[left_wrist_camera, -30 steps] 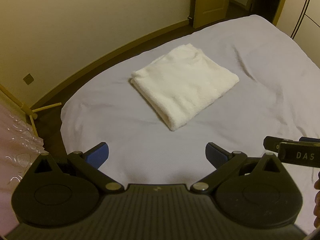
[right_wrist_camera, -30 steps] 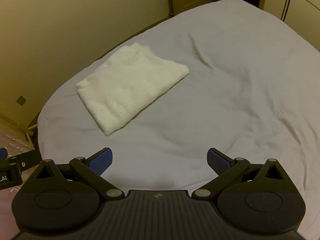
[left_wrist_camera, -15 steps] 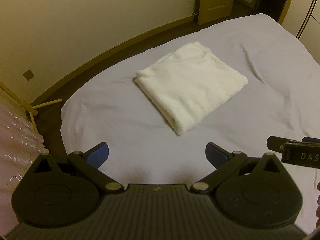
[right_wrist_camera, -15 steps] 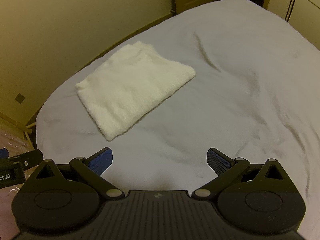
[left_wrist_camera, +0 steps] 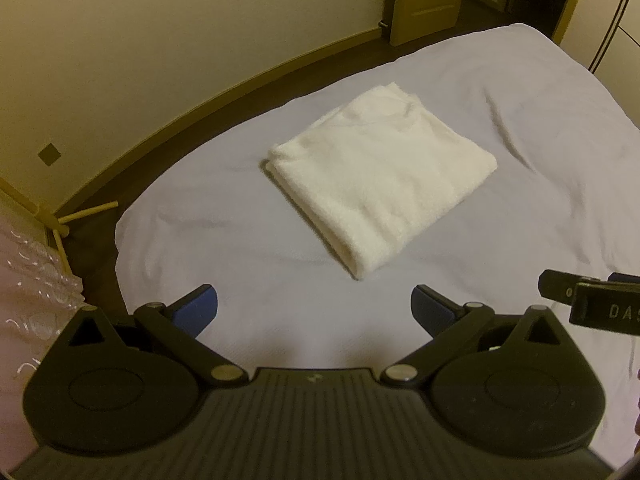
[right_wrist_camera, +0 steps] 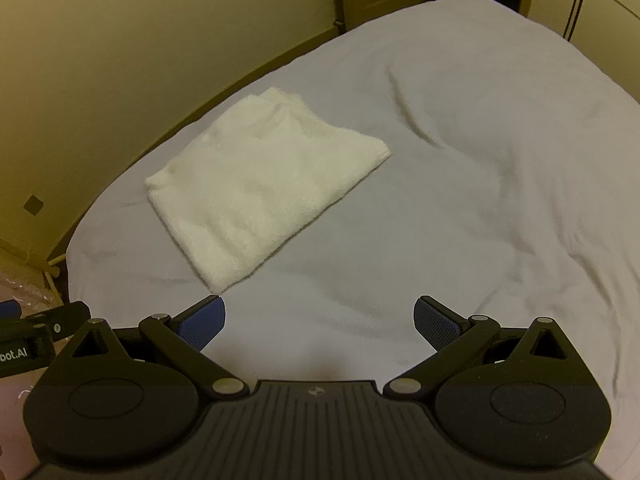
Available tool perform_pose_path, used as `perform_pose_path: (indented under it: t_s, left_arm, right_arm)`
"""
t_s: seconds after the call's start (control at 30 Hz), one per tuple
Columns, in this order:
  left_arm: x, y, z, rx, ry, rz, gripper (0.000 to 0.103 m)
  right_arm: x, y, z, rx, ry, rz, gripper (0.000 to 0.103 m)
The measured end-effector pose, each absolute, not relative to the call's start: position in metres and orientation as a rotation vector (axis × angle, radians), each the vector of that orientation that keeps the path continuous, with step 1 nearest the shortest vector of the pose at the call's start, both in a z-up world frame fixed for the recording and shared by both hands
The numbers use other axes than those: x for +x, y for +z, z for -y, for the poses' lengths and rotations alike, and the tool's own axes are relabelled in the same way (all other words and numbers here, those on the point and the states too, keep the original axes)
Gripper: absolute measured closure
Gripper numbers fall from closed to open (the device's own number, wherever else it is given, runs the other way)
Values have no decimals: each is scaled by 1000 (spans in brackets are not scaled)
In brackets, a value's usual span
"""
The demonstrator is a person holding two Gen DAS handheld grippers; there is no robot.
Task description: Fold clothes
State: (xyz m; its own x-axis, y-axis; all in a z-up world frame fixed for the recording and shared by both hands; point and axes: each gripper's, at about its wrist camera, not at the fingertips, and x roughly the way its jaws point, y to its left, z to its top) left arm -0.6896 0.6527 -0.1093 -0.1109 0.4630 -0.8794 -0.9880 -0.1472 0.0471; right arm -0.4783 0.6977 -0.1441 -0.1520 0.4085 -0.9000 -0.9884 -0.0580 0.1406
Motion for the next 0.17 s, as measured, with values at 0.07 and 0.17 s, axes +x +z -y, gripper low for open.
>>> perform_pose_path:
  t_s: [0.07,0.17]
  left_arm:
    - [-690,-108,-652,-875,1556,-826,1]
    - [-690,-105,-651,-858,1554,-824,1]
  right_arm:
    - [-479,-142,-697,-827,1510,-974,0]
    - [-481,-136,-692,-818,1516,-962,0]
